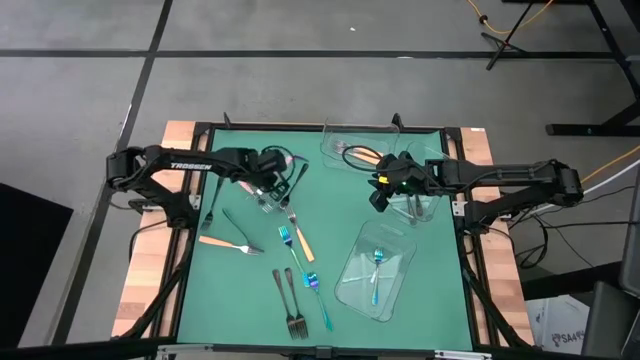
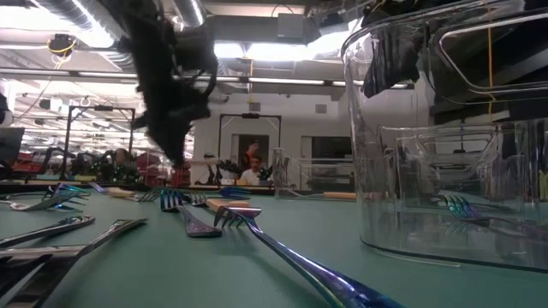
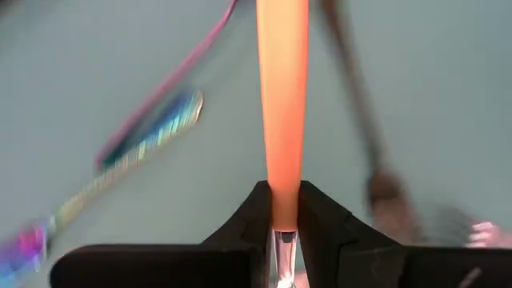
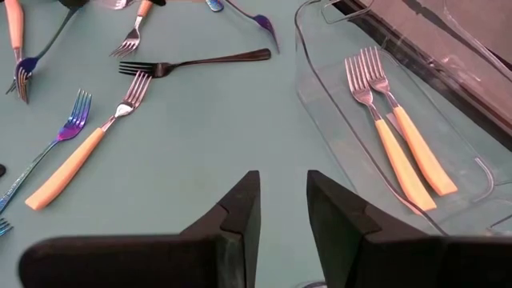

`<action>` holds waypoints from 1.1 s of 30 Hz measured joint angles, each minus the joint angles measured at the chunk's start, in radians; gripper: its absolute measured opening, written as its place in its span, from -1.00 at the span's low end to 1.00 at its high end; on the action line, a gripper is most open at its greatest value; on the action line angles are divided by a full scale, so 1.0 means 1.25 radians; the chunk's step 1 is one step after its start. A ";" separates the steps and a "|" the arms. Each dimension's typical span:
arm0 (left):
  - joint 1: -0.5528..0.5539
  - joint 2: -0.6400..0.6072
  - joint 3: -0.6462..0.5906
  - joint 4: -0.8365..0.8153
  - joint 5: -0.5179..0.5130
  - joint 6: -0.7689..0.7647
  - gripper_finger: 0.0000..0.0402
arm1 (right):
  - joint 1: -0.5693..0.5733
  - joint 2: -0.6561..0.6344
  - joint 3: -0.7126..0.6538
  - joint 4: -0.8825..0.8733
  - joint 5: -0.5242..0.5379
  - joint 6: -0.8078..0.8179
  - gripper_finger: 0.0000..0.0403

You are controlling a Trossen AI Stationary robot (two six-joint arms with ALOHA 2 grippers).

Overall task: Sort silverware by color (type)
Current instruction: Put the orange fork into the top transparent bin

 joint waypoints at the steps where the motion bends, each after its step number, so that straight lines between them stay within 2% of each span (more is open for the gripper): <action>1: -0.001 0.001 0.018 0.022 0.000 0.030 -0.84 | 0.000 0.000 0.000 0.000 0.000 -0.007 -0.54; 10: -0.007 0.002 0.127 0.236 -0.001 0.286 -0.83 | 0.000 0.000 0.000 0.000 0.000 -0.038 -0.54; 18: 0.016 0.014 0.175 0.400 0.000 0.426 -0.83 | 0.000 -0.005 0.000 0.001 0.000 -0.061 -0.54; 20: 0.027 0.027 0.191 0.428 0.024 0.459 -0.83 | 0.000 -0.014 0.000 0.002 0.000 -0.061 -0.54; 26: 0.060 0.115 0.279 0.475 0.114 0.568 -0.83 | 0.001 -0.055 0.000 0.006 0.000 -0.061 -0.54; 33: 0.082 0.285 0.456 0.478 0.164 0.700 -0.83 | 0.001 -0.087 0.000 0.006 0.000 -0.061 -0.54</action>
